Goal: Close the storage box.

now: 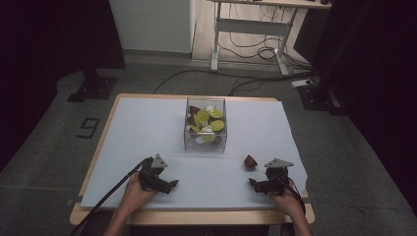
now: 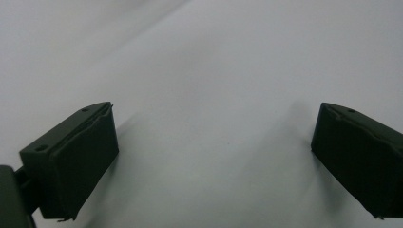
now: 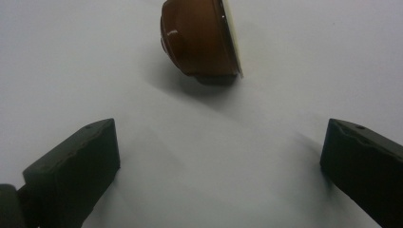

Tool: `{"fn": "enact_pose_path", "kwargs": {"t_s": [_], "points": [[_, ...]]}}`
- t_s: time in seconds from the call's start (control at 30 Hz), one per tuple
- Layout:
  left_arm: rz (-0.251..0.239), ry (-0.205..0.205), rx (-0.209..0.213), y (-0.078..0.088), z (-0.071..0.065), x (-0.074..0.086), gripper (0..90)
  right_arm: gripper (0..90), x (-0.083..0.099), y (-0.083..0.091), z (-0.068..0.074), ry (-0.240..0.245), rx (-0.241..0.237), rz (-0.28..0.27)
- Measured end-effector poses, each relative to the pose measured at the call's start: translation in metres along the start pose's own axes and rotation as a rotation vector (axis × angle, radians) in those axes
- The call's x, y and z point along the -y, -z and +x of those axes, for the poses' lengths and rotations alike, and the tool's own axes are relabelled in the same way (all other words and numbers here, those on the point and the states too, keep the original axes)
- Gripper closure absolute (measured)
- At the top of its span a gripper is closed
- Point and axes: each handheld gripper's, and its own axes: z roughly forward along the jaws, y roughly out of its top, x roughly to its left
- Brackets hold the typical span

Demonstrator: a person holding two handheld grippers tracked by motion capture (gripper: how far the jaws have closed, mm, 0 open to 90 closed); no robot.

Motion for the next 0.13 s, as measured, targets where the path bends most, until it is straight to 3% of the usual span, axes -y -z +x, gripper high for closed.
{"fn": "enact_pose_path", "kwargs": {"t_s": [0.13], "points": [[0.001,0.000,0.000,0.0000,0.0000,0.0000,1.3,0.0,0.0003,0.0000,0.0001,-0.001,0.000,0.000]]}}
